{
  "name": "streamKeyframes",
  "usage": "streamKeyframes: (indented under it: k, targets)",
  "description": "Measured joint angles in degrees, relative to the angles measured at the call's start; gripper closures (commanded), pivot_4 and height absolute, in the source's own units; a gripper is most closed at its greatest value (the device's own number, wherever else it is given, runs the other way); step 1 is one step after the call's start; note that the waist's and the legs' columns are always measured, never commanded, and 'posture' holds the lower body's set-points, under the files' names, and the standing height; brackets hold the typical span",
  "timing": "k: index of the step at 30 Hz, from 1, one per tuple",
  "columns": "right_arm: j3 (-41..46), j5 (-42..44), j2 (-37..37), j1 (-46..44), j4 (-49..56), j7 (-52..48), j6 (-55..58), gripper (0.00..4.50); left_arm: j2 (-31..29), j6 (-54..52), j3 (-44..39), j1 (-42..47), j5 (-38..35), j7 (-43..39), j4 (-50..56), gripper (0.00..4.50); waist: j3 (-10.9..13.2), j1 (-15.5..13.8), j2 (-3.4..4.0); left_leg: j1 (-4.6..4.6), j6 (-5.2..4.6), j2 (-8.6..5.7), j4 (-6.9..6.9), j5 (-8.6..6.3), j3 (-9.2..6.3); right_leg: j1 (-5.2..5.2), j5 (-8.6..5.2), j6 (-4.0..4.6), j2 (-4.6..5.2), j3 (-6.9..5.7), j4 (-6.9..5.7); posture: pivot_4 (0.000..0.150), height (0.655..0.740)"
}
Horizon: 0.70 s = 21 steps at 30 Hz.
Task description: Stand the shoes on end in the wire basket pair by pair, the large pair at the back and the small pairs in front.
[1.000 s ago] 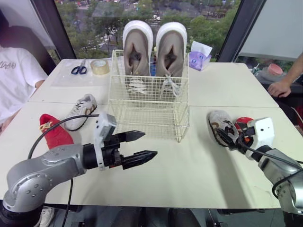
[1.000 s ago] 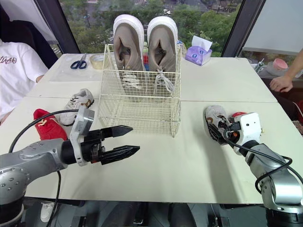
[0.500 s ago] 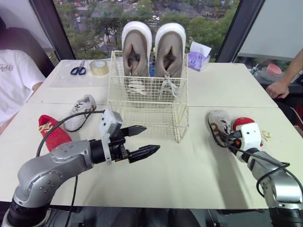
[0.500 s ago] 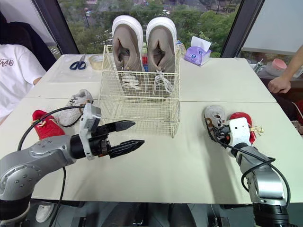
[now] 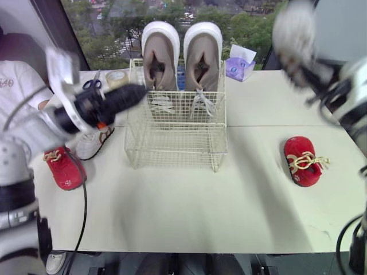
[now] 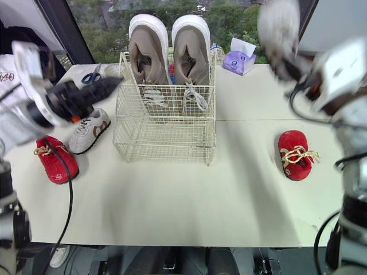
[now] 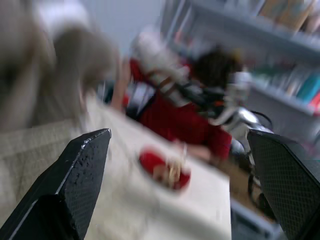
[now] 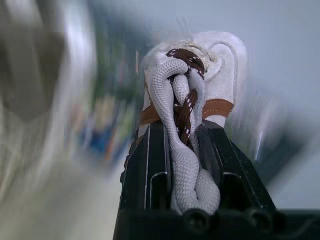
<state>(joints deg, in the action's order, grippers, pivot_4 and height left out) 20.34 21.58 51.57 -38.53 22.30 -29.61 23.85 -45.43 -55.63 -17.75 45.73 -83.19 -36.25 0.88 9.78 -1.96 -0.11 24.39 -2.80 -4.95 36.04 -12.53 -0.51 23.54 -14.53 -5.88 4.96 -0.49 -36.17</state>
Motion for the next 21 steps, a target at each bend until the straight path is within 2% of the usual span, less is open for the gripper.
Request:
streamKeyframes:
  k: [4, 8, 12, 21]
  targets:
    - [-8.5, -2.4, 1.4, -11.7, -0.9, -5.7, -7.1, 4.18, 0.6, 1.1, 1.2, 14.3, 5.6, -7.4, -14.9, 0.00, 0.2, 0.2, -0.29, 0.11, 0.22, -0.13, 0.11, 0.12, 0.03, -0.01, 0.00, -0.02, 0.07, 0.03, 0.12, 0.150, 0.7358]
    - [-15.0, -10.4, 2.0, -13.2, -1.7, -9.2, -19.4, 4.18, 0.6, 2.1, 1.7, 21.8, 11.4, -14.7, -23.0, 0.00, 0.1, 0.7, -0.42, 0.09, 0.05, -0.28, 0.19, 0.01, 0.05, 0.02, 0.01, -0.05, 0.16, 0.07, 0.21, 0.150, 0.7358]
    - [-19.8, -14.5, -2.0, -9.7, -3.4, -10.6, -28.6, 4.18, 0.7, 2.2, 4.3, 24.4, 16.9, -22.4, -24.8, 0.00, 0.1, 1.5, -0.60, 0.09, 0.09, -0.31, 0.21, 0.04, 0.11, -0.02, 0.05, -0.10, 0.19, 0.18, 0.06, 0.150, 0.7358]
    - [-23.3, -16.1, -5.9, -11.9, -8.2, -14.9, -39.9, 4.18, 1.2, -0.2, 11.0, 30.7, 25.6, -35.6, -26.3, 0.00, 0.2, 1.8, -0.62, 0.08, 0.33, -0.15, 0.07, 0.18, 0.09, 0.11, 0.05, -0.11, 0.07, 0.18, -0.06, 0.150, 0.7358]
